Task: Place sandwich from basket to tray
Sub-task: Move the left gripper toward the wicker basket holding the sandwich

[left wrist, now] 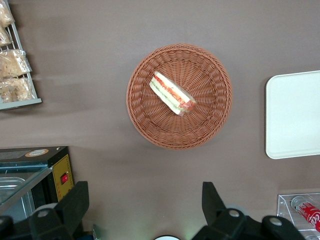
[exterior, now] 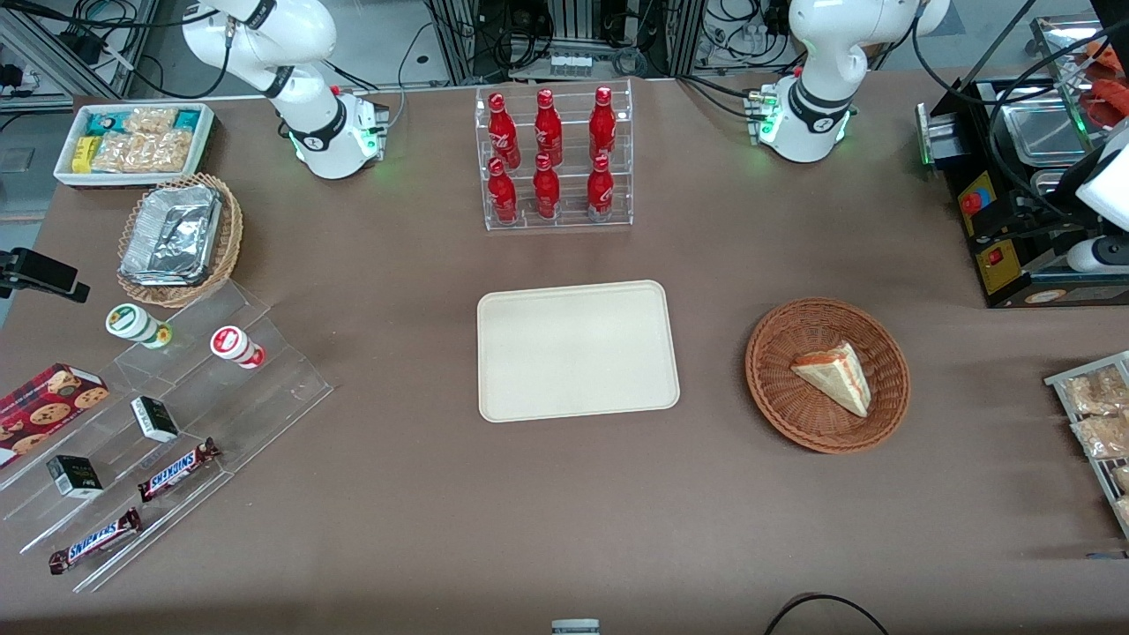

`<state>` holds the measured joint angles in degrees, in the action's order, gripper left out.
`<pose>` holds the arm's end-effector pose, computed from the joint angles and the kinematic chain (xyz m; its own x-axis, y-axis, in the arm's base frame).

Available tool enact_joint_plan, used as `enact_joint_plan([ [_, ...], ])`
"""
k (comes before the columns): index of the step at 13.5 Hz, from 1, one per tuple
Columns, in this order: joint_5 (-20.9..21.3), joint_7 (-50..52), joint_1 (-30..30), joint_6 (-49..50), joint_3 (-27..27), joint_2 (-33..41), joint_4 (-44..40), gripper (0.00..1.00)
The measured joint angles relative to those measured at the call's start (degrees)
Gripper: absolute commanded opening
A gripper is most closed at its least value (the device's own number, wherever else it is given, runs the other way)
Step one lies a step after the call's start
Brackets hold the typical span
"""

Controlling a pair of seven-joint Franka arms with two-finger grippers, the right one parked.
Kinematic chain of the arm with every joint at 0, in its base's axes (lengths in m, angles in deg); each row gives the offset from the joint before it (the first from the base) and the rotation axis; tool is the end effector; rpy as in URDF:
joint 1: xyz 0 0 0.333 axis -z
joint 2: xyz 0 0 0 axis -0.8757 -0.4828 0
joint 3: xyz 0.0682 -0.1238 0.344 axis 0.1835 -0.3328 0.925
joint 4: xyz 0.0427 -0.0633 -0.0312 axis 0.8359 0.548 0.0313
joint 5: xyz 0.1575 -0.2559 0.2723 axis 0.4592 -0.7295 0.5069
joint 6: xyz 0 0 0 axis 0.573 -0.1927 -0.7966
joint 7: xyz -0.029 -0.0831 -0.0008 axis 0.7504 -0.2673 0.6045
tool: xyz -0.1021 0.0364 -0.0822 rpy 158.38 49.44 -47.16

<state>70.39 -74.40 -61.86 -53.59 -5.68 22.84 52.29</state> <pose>0.5550 -0.0003 0.6539 0.9973 -0.0467 -0.0570 -0.0475 -0.9988 -0.0113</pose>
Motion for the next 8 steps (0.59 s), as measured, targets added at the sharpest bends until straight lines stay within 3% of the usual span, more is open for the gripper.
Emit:
enact_joint_plan([
  [5, 0.20, 0.33, 0.33, -0.07, -0.15, -1.03, 0.04, 1.00],
  [8, 1.35, 5.93, 0.86, -4.18, -0.72, -2.41, 3.14, 1.00],
])
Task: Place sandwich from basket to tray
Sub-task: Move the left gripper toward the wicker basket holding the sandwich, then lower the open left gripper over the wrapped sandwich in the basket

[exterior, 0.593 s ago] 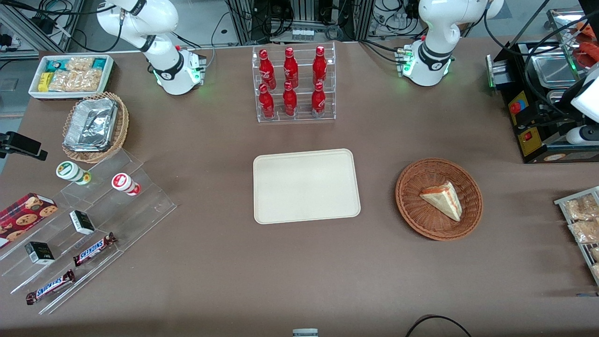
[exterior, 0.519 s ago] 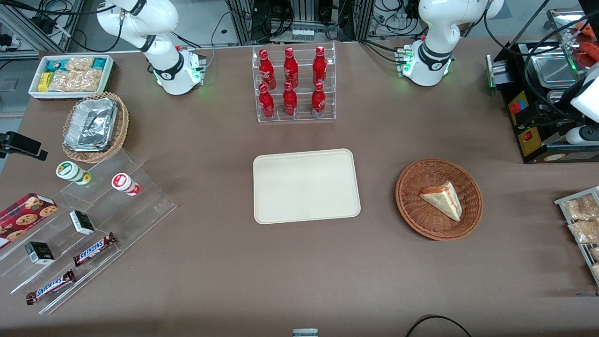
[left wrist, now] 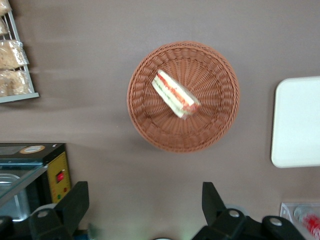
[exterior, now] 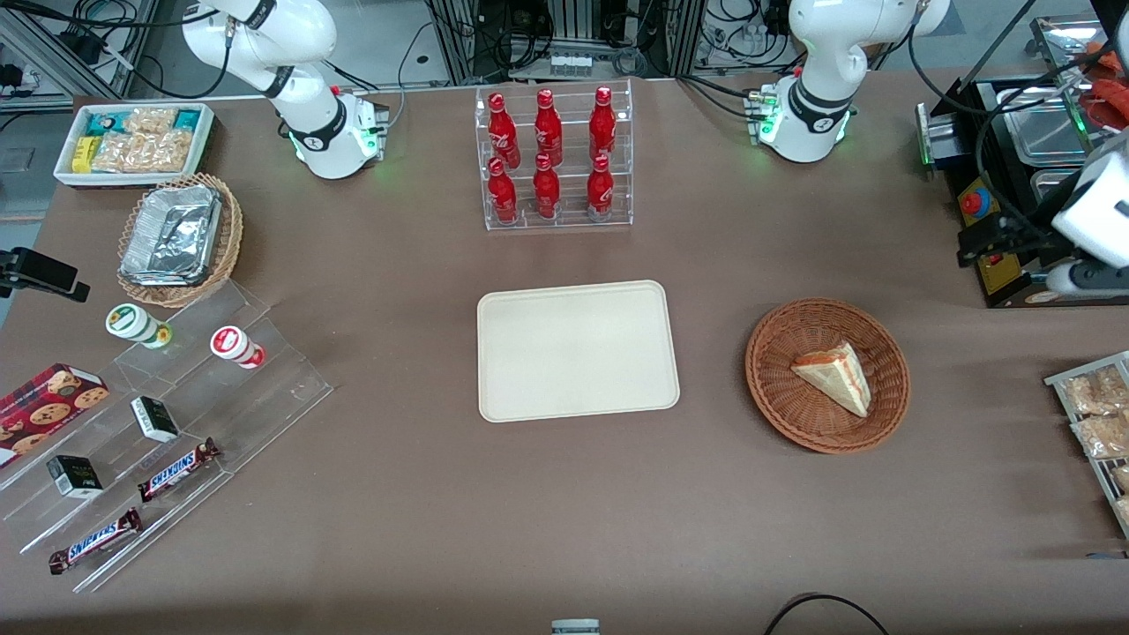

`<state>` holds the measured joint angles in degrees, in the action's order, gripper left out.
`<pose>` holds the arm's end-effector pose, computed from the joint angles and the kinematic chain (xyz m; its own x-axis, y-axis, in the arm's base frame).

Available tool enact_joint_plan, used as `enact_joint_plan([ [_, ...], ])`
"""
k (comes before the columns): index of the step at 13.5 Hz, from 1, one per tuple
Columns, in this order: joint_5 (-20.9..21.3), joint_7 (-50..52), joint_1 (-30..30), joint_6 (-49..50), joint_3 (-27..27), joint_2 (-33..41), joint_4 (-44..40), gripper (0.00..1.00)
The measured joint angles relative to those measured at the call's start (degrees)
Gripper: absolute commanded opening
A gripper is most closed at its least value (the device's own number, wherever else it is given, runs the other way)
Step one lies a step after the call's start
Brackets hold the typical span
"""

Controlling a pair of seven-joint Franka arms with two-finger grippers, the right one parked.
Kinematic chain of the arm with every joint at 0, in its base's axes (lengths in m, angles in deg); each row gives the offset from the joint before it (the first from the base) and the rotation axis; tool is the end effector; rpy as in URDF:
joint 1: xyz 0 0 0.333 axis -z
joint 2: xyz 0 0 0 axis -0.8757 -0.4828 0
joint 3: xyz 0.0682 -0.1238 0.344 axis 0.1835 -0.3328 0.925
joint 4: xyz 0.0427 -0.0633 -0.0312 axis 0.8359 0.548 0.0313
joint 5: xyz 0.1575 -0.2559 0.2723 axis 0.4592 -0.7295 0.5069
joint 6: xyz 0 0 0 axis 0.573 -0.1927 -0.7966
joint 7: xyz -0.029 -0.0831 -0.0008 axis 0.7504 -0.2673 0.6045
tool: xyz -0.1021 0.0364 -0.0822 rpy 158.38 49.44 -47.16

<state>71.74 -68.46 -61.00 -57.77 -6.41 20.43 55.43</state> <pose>0.5738 -0.0128 0.6098 0.9966 0.0281 -0.0780 0.0250 -0.9989 -0.0409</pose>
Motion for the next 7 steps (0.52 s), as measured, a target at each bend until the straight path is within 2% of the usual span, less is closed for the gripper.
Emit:
enact_joint_plan([
  [7, 0.31, 24.82, 1.41, -26.21, -0.85, 3.86, 25.56, 1.00],
])
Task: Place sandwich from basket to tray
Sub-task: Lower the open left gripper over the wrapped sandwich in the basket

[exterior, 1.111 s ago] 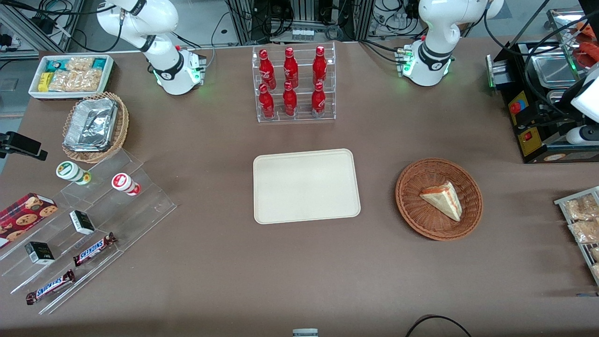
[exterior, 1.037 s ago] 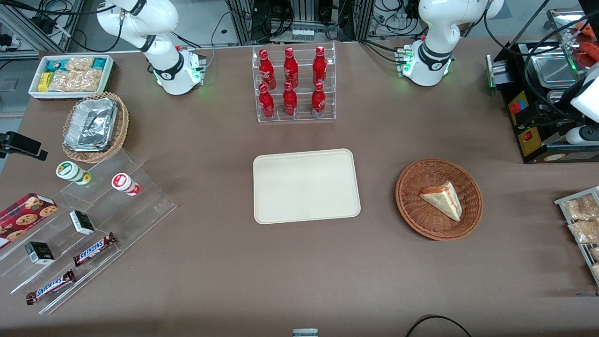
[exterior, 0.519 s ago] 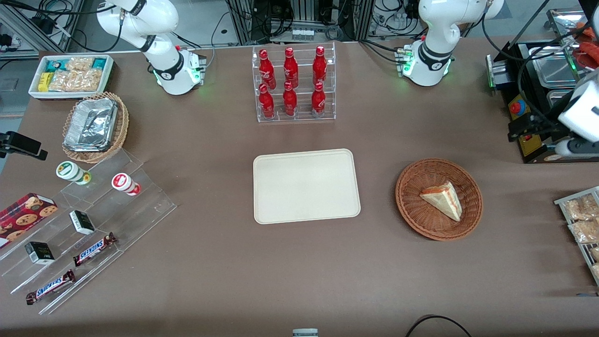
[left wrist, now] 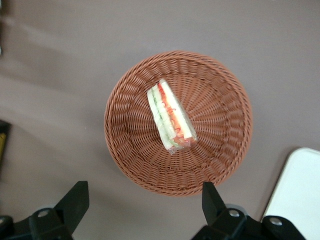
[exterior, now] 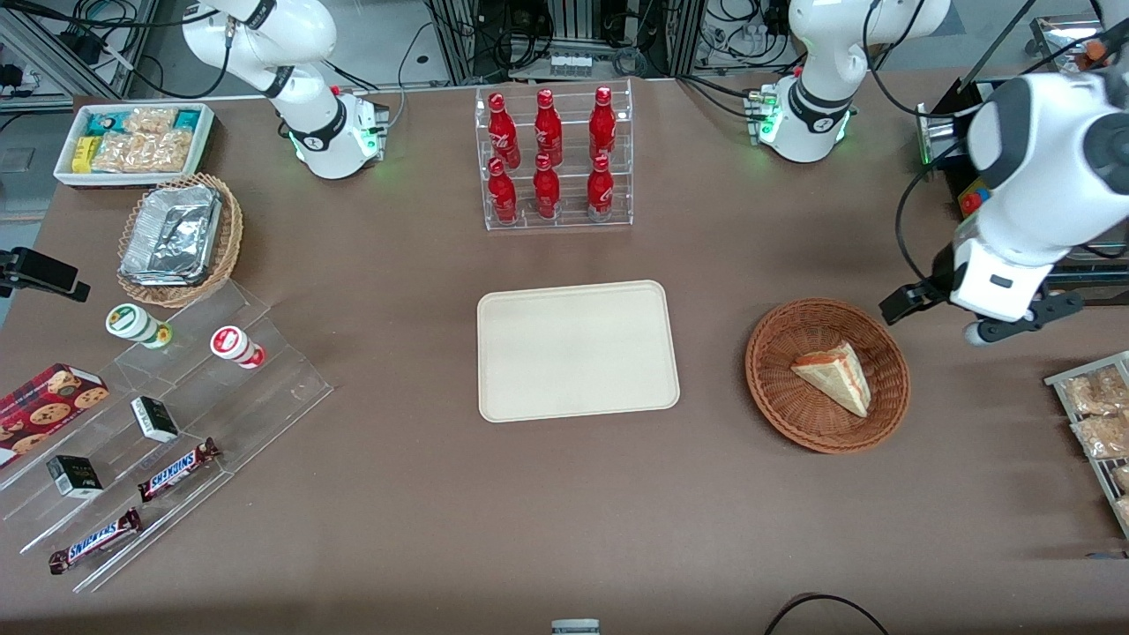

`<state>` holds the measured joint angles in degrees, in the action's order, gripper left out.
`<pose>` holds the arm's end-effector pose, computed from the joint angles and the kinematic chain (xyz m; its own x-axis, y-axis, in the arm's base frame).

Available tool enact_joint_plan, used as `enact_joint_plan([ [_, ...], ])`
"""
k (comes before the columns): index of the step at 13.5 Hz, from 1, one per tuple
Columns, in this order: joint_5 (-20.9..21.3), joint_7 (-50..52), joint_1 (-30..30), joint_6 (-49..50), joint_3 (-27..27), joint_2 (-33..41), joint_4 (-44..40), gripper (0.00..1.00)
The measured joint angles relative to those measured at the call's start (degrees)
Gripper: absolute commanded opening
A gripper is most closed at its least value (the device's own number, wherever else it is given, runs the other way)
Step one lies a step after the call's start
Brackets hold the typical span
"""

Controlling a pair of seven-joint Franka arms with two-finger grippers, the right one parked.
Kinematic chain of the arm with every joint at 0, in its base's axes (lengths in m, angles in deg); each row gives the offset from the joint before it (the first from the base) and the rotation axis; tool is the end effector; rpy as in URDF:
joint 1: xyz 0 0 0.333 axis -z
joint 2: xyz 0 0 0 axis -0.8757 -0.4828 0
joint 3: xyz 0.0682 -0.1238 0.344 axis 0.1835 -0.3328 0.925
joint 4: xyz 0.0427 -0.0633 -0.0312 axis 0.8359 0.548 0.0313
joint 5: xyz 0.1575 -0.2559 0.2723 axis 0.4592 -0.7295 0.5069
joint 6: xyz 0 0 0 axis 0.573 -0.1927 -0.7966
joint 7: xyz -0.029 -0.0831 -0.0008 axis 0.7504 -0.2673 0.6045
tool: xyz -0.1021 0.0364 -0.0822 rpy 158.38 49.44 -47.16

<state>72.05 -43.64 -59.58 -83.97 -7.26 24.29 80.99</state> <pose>0.5488 -0.0358 0.4694 0.9199 0.3917 0.0168 0.3921 -0.9192 -0.0361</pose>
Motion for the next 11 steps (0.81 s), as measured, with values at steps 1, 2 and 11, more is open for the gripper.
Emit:
enact_joint_plan([
  [1, 0.00, 3.03, -0.01, -3.13, 0.01, 0.12, 2.74, 1.00],
  [2, 0.00, 5.50, -0.03, -6.83, 0.03, 0.09, 5.30, 1.00],
  [11, -4.11, 14.34, -0.62, -27.33, 0.25, -6.93, 12.99, 1.00],
])
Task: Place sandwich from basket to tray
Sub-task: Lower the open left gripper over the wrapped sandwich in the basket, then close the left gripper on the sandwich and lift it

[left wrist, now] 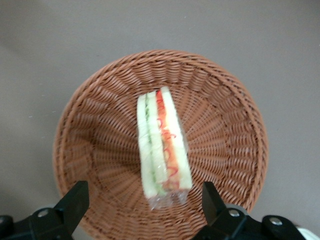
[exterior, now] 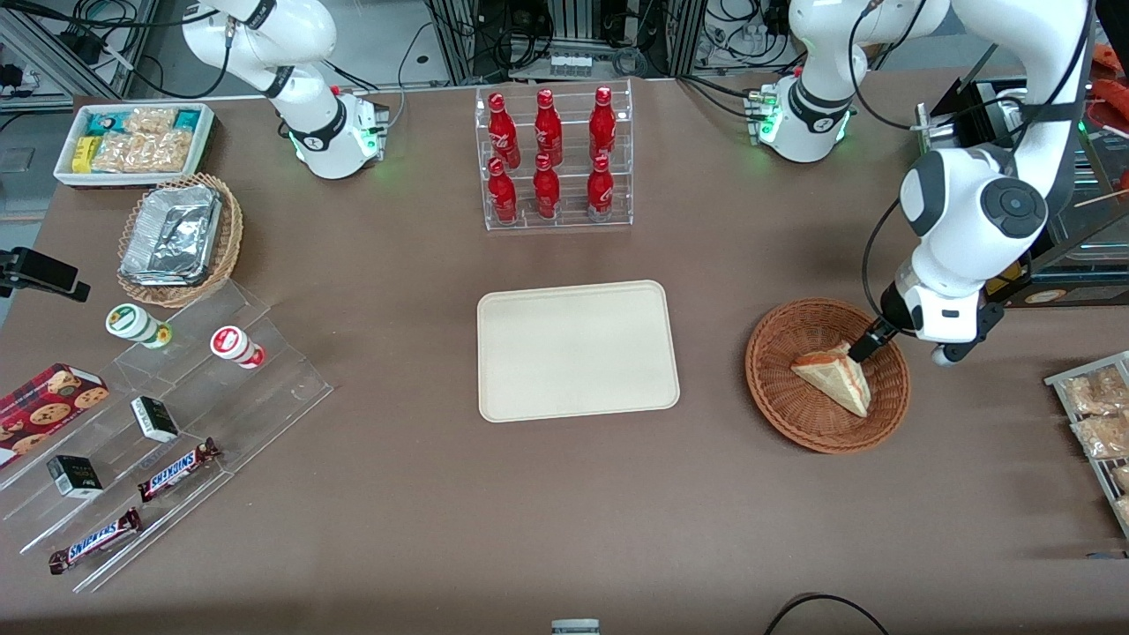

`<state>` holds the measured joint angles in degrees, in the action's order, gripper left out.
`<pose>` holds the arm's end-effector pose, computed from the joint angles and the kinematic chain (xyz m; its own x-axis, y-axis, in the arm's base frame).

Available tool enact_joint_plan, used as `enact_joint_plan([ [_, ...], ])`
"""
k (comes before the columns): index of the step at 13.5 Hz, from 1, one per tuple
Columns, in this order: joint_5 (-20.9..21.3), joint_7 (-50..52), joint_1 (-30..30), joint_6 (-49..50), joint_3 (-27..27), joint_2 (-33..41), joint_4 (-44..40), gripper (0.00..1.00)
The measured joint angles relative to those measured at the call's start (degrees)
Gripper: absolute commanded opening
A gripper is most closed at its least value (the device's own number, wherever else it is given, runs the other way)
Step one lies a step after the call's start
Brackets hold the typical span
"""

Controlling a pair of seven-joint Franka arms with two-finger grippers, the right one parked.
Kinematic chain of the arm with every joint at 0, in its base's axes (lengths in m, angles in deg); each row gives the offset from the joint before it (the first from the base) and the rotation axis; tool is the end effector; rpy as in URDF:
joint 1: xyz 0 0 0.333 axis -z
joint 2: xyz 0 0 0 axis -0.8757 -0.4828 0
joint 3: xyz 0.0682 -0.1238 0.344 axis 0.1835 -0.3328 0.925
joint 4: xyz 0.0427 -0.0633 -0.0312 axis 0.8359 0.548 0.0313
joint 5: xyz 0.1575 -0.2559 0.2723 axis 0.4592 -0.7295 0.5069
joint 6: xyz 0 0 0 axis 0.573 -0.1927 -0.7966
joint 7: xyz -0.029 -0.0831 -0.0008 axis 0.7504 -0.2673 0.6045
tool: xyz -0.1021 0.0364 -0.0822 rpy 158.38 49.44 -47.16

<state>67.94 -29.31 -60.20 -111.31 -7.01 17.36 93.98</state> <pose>0.5524 -0.0312 0.3431 0.7537 0.6527 0.0776 0.6451 -0.7571 0.1033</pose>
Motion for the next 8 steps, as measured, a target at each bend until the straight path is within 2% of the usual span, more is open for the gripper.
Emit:
enact_joint_plan([
  [8, -0.44, 2.39, 0.28, -6.74, -0.09, -5.39, 1.40, 1.00],
])
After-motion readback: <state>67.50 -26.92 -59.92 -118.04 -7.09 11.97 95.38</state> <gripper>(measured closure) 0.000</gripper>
